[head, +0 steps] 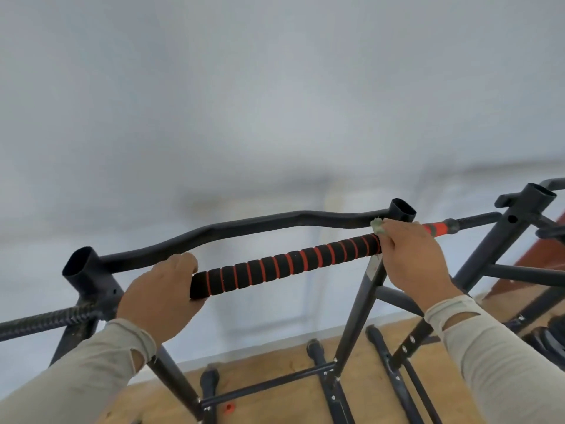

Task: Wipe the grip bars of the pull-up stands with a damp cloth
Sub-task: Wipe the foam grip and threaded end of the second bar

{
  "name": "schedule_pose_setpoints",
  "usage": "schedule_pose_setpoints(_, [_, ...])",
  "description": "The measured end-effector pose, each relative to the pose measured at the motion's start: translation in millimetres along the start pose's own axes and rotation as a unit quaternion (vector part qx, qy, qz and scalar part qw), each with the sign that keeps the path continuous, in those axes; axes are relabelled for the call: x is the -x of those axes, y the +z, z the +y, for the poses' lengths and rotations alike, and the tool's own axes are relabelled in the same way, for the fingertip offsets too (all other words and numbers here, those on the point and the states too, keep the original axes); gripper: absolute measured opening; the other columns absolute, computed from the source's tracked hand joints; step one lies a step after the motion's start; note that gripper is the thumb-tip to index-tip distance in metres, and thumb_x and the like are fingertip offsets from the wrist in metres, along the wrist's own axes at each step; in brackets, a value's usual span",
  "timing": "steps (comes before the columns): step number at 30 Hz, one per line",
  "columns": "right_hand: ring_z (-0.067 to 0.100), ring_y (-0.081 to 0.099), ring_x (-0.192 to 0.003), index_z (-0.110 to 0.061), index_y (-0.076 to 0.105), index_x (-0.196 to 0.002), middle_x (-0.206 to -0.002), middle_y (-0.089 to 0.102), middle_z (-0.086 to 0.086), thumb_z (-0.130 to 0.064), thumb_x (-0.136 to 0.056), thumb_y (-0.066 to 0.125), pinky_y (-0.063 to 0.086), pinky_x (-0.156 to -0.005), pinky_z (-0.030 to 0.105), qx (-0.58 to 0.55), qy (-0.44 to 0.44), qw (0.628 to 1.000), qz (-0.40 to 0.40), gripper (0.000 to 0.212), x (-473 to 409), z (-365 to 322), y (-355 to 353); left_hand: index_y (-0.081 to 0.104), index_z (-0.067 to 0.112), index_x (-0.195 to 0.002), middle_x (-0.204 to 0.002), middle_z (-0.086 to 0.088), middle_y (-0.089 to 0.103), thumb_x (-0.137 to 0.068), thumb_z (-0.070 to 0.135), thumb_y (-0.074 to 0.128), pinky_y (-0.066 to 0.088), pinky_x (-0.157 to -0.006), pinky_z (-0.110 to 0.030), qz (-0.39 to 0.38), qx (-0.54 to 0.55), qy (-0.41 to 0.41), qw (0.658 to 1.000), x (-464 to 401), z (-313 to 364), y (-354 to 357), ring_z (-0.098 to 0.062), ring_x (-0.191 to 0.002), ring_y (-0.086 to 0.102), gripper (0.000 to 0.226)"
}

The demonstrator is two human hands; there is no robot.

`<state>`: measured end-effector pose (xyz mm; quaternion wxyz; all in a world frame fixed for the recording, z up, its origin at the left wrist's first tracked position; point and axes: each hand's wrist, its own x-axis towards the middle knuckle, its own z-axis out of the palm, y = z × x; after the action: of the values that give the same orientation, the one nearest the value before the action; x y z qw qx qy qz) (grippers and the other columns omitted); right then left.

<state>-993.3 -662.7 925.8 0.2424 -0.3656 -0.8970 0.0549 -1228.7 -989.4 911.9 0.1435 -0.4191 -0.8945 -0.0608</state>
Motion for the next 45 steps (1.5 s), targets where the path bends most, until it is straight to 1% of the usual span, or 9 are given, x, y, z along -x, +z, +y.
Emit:
schedule_pose_setpoints(3, [0.023, 0.064, -0.089, -0.018, 0.072, -0.117, -0.097, 0.073, -0.003, -0.023, -0.106, 0.047, 0.057, -0.084, 0.044, -0.036, 0.033, 0.997, 0.053, 0.028, 7, -10, 9, 0.04, 0.03, -0.079, -0.058, 0.012, 0.046, -0.076, 0.043, 0.076, 0.027, -0.049, -0.02, -0.023, -0.045, 0.008, 0.999, -2, 5, 2, -0.006, -0.048, 0.043, 0.039])
schedule_pose_setpoints(6, [0.028, 0.068, -0.089, -0.012, 0.075, -0.099, -0.092, 0.074, 0.002, -0.017, -0.103, 0.051, 0.052, -0.096, 0.051, -0.029, 0.049, 0.994, 0.094, 0.025, 17, -41, 13, 0.04, 0.029, -0.081, -0.061, 0.01, 0.05, -0.085, 0.046, 0.063, 0.039, -0.05, -0.024, -0.033, -0.048, 0.001, 0.998, -8, 2, -2, -0.007, -0.052, 0.049, 0.029])
schedule_pose_setpoints(9, [0.02, 0.064, -0.083, -0.021, 0.065, -0.08, -0.079, 0.066, -0.005, -0.018, -0.101, 0.046, 0.039, -0.113, 0.05, -0.01, -0.019, 0.998, 0.052, 0.028, 37, -107, 26, 0.038, 0.029, -0.087, -0.063, 0.008, 0.056, -0.089, 0.048, 0.056, 0.045, -0.051, -0.023, -0.068, -0.026, -0.001, 0.997, -13, 0, -9, -0.004, -0.053, 0.054, 0.026])
schedule_pose_setpoints(14, [0.013, 0.059, -0.123, -0.022, 0.069, -0.112, -0.122, 0.072, -0.007, -0.027, -0.106, 0.045, 0.025, -0.125, 0.044, -0.147, -0.179, 0.972, 0.024, 0.025, 90, -227, 70, 0.035, 0.027, -0.087, -0.063, 0.007, 0.062, -0.088, 0.052, 0.053, 0.053, -0.054, -0.029, -0.127, 0.035, -0.005, 0.991, -20, -7, -12, -0.01, -0.053, 0.06, 0.031])
schedule_pose_setpoints(20, [0.015, 0.062, -0.106, -0.023, 0.065, -0.107, -0.104, 0.072, -0.006, -0.016, -0.098, 0.054, 0.03, -0.123, 0.043, -0.038, -0.288, 0.957, 0.0, 0.016, 58, -187, 48, 0.042, 0.029, -0.083, -0.073, 0.008, 0.063, -0.08, 0.058, 0.067, 0.048, -0.058, -0.026, -0.206, 0.093, 0.015, 0.974, -29, -17, -20, -0.01, -0.063, 0.062, 0.038])
schedule_pose_setpoints(24, [0.024, 0.065, -0.087, -0.019, 0.063, -0.09, -0.083, 0.066, -0.001, 0.002, -0.079, 0.066, 0.05, -0.101, 0.041, 0.115, -0.216, 0.969, -0.013, 0.024, 21, -105, 17, 0.046, 0.032, -0.08, -0.069, 0.008, 0.064, -0.075, 0.064, 0.07, 0.046, -0.057, -0.023, -0.188, 0.111, 0.017, 0.976, -28, -21, -20, -0.007, -0.06, 0.062, 0.04])
schedule_pose_setpoints(30, [0.018, 0.059, -0.086, -0.019, 0.063, -0.098, -0.09, 0.068, 0.0, -0.009, -0.089, 0.066, 0.057, -0.078, 0.032, 0.278, 0.035, 0.957, -0.073, 0.013, -8, 10, -31, 0.034, 0.037, -0.076, -0.067, 0.017, 0.049, -0.067, 0.062, 0.08, 0.03, -0.047, -0.016, 0.017, 0.07, 0.059, 0.996, -7, -22, -1, -0.004, -0.051, 0.049, 0.053])
schedule_pose_setpoints(35, [0.014, 0.063, -0.071, -0.022, 0.064, -0.1, -0.08, 0.064, -0.005, -0.022, -0.106, 0.049, 0.056, -0.071, 0.031, 0.08, 0.082, 0.993, -0.015, 0.016, 6, -6, -10, 0.043, 0.039, -0.071, -0.06, 0.017, 0.051, -0.064, 0.068, 0.079, 0.042, -0.045, -0.021, 0.003, 0.115, 0.038, 0.993, -4, -27, 1, -0.005, -0.046, 0.052, 0.047])
schedule_pose_setpoints(45, [0.016, 0.064, -0.099, -0.02, 0.068, -0.113, -0.101, 0.071, -0.009, -0.03, -0.106, 0.044, 0.045, -0.11, 0.042, -0.127, -0.107, 0.984, 0.057, 0.027, 67, -161, 54, 0.051, 0.035, -0.082, -0.067, 0.016, 0.053, -0.082, 0.08, 0.046, 0.027, -0.05, -0.017, 0.016, 0.037, 0.058, 0.998, 6, -23, -6, -0.003, -0.057, 0.053, 0.045])
